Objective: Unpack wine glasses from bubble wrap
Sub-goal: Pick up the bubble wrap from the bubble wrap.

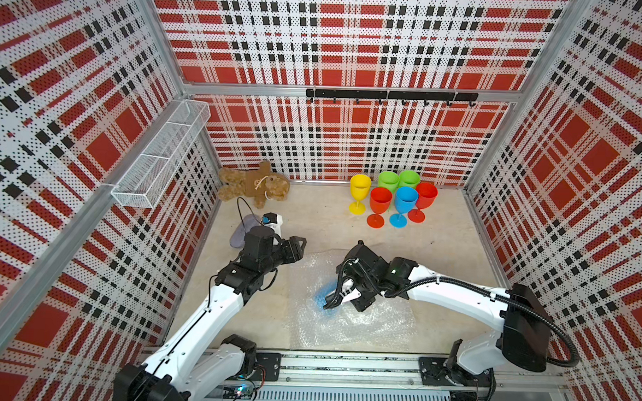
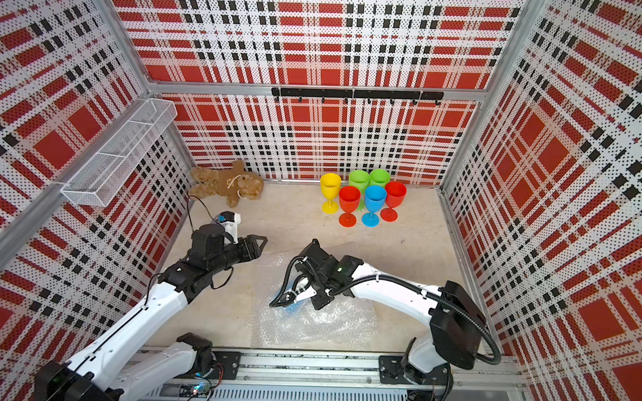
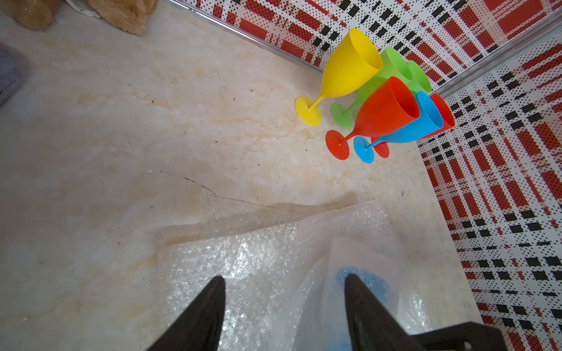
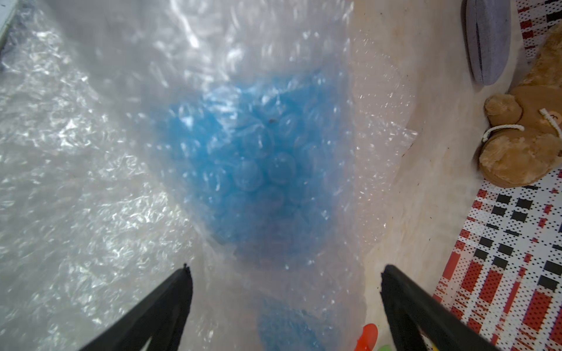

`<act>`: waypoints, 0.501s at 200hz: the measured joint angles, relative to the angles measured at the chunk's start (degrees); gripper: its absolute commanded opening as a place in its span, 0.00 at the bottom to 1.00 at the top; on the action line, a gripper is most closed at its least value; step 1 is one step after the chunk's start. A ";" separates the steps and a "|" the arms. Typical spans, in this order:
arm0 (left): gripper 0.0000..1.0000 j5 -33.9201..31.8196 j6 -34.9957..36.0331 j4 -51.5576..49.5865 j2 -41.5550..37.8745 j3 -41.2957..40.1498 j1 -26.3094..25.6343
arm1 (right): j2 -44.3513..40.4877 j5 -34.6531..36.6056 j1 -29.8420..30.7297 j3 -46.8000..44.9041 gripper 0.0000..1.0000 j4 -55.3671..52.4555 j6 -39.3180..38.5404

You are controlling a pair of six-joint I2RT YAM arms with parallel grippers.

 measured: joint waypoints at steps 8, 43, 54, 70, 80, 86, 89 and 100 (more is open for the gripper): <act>0.64 0.00 0.00 0.00 0.00 0.00 0.02 | 1.27 -0.02 0.22 0.00 1.00 0.79 0.26; 0.63 0.00 0.00 0.02 0.00 0.00 0.39 | 6.82 0.07 0.90 0.00 0.99 3.56 1.70; 0.63 0.02 0.00 0.02 0.00 -0.02 0.39 | 7.65 0.15 0.90 0.00 0.95 4.52 2.14; 0.63 0.02 0.00 0.02 0.00 -0.04 0.39 | 8.07 0.57 0.90 0.00 0.89 5.88 2.73; 0.63 0.02 0.00 0.02 0.00 -0.04 0.39 | 8.09 0.83 0.90 0.00 0.84 6.36 3.28; 0.63 0.02 0.00 0.02 0.00 -0.04 0.42 | 8.09 0.92 0.90 0.00 0.81 6.54 3.50; 0.63 0.02 0.00 0.02 0.00 -0.04 0.44 | 8.09 0.87 0.90 0.00 0.80 6.60 3.45; 0.63 0.00 0.00 0.02 -0.02 -0.04 0.57 | 8.09 0.96 0.87 0.00 0.75 6.69 4.20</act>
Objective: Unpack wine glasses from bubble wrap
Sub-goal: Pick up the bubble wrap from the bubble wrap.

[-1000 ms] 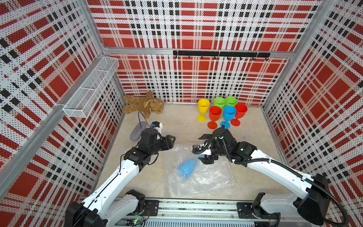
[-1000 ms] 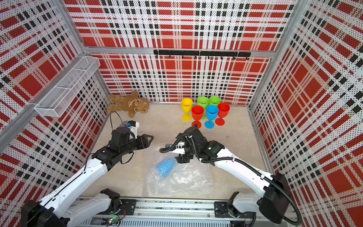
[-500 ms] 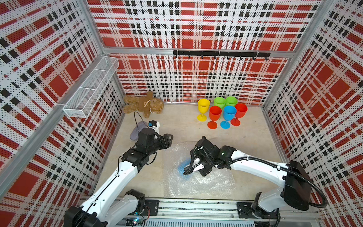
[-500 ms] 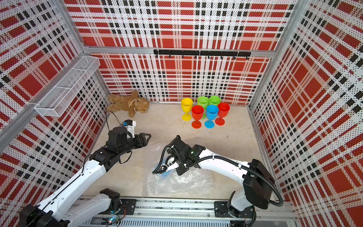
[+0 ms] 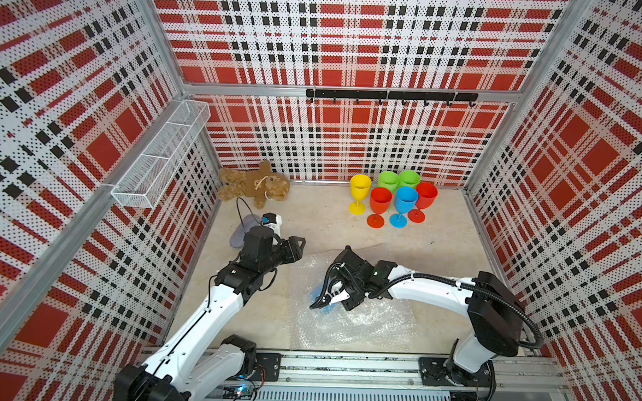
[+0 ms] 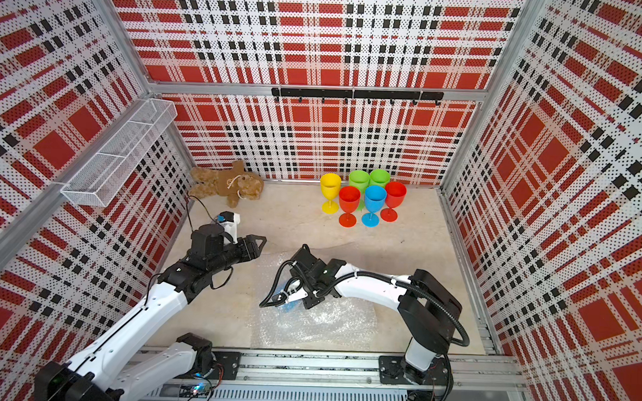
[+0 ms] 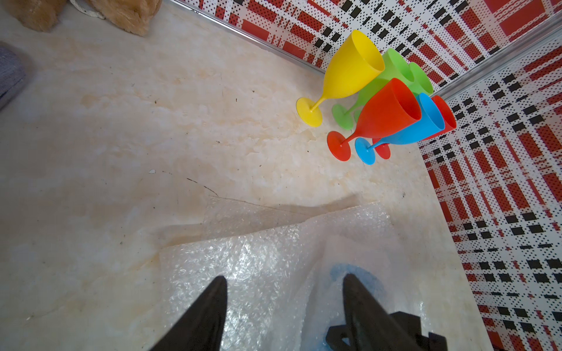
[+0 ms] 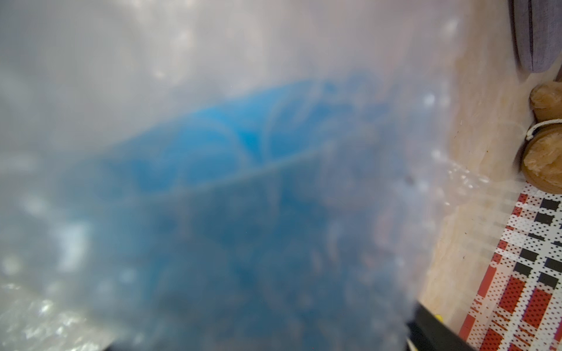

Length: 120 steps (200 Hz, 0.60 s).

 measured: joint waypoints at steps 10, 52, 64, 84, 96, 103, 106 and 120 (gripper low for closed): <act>0.63 0.00 0.00 0.00 -0.07 0.00 0.09 | -0.02 0.09 -0.04 0.02 0.71 0.00 0.11; 0.63 -0.07 0.00 0.02 -0.39 0.00 0.26 | -2.21 -0.52 -0.72 0.20 0.54 -0.68 2.19; 0.62 -0.13 0.00 0.02 -0.39 0.00 0.52 | -3.39 -0.96 -0.96 0.61 0.49 -1.14 3.02; 0.63 -0.24 0.00 0.04 -0.39 0.00 0.96 | -5.29 -2.08 -1.49 1.77 0.48 -1.75 4.48; 0.63 -0.37 0.02 0.04 -0.39 0.00 1.07 | -6.86 -2.80 -1.79 1.95 0.48 -1.75 5.53; 0.63 -0.42 0.00 0.02 -0.39 0.00 1.11 | -7.85 -3.39 -2.05 1.95 0.48 -1.88 6.19; 0.63 -0.42 0.00 0.02 -0.39 0.00 1.11 | -8.37 -3.63 -2.14 1.92 0.48 -1.95 6.56; 0.63 -0.50 0.02 0.02 -0.39 0.00 1.20 | -10.64 -5.25 -2.69 1.88 0.48 -2.05 8.52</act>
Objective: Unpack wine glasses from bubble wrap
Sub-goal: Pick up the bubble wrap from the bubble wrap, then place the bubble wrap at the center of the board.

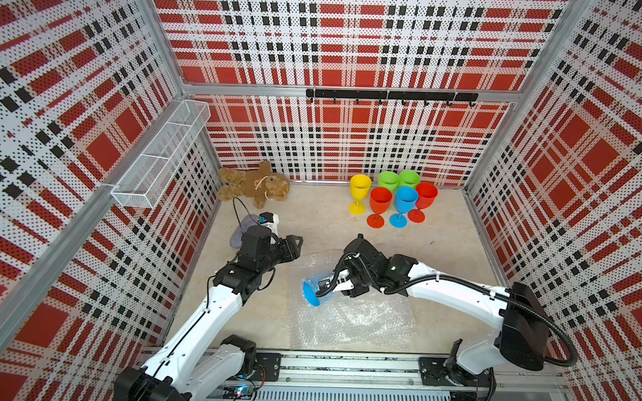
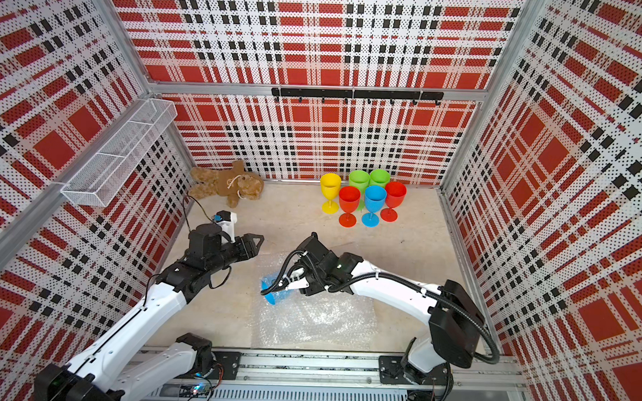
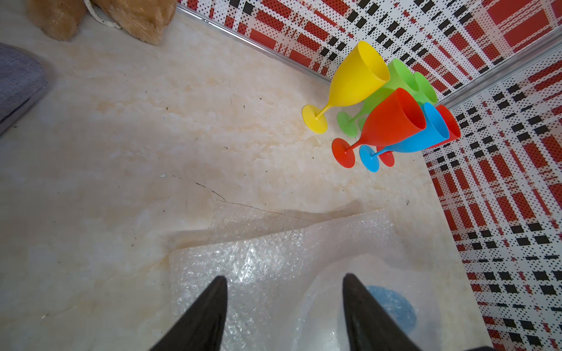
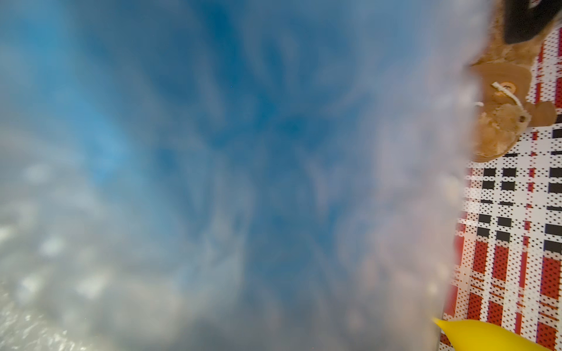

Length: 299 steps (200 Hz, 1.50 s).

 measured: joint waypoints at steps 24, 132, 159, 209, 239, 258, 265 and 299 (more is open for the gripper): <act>0.63 -0.15 -0.02 -0.02 0.00 0.00 0.15 | -4.96 -3.93 -1.44 -0.07 0.48 0.07 6.38; 0.63 2.49 -1.05 0.00 1.49 0.00 0.04 | -10.60 -16.06 -4.59 -3.85 0.33 4.44 68.48; 0.62 3.26 -1.22 0.04 2.47 0.00 -0.35 | -7.78 -17.68 -6.95 -5.79 0.36 4.26 84.96; 0.63 4.31 -1.36 0.46 3.08 0.00 -0.66 | 0.81 -25.09 -11.78 -6.12 0.46 4.11 101.04; 0.63 5.09 -1.38 0.61 3.13 0.00 -0.76 | 2.38 -29.59 -12.81 -6.64 0.57 2.80 103.60; 0.63 5.55 -1.38 0.79 3.26 0.00 -0.83 | 3.15 -32.22 -13.90 -6.73 0.63 1.57 104.10; 0.63 5.73 -1.38 0.83 3.39 0.00 -0.85 | 3.34 -32.89 -14.47 -6.80 0.65 1.20 103.95; 0.63 6.43 -1.57 0.83 4.13 0.00 -1.53 | 4.11 -33.22 -17.51 -7.02 0.69 -0.61 102.27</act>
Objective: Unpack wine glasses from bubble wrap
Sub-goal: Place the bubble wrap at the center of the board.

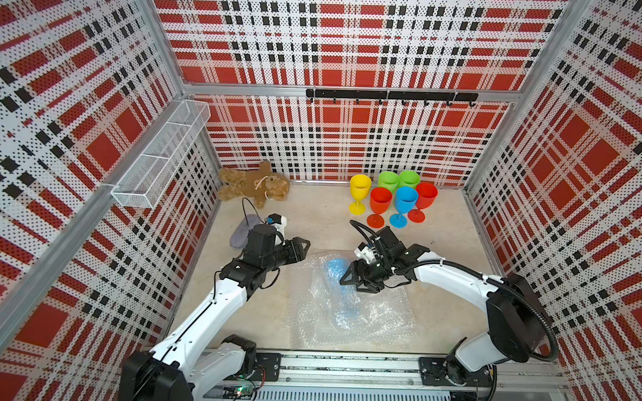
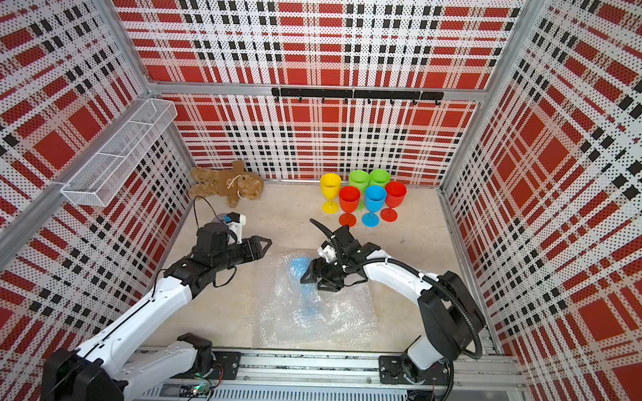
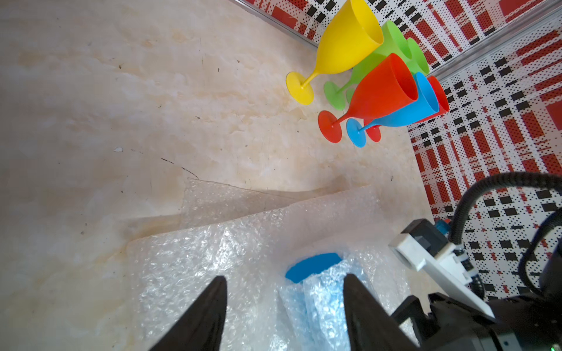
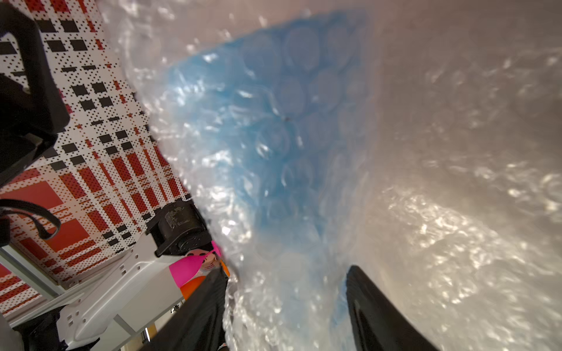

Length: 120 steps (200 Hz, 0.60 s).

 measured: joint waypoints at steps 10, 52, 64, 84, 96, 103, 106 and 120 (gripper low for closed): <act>0.63 0.13 -0.02 0.00 -0.02 0.00 -0.24 | 0.00 1.49 -0.63 0.61 0.70 -1.57 -1.18; 0.63 -0.11 -0.35 0.02 -1.14 -0.42 -0.42 | 0.00 24.90 4.17 18.82 0.69 -16.46 -14.34; 0.63 -0.50 -0.42 0.02 -1.62 -0.48 -0.37 | 0.22 31.93 9.05 24.57 0.69 -19.67 -17.97; 0.63 -1.36 -0.46 0.02 -2.12 -0.48 -0.11 | 1.95 40.28 17.14 30.60 0.73 -24.35 -21.18; 0.63 -1.60 -0.48 0.04 -2.25 -0.48 0.17 | 3.87 43.93 20.85 31.58 0.74 -26.86 -22.08; 0.63 -1.62 -0.48 0.04 -2.27 -0.48 0.39 | 5.31 45.90 22.32 31.71 0.75 -28.50 -22.34; 0.63 -1.64 -0.50 0.02 -2.29 -0.48 0.44 | 5.92 46.64 22.75 31.71 0.76 -29.18 -22.34; 0.63 -1.66 -0.59 0.04 -2.47 -0.52 0.72 | 9.11 50.03 24.13 31.43 0.76 -32.13 -22.60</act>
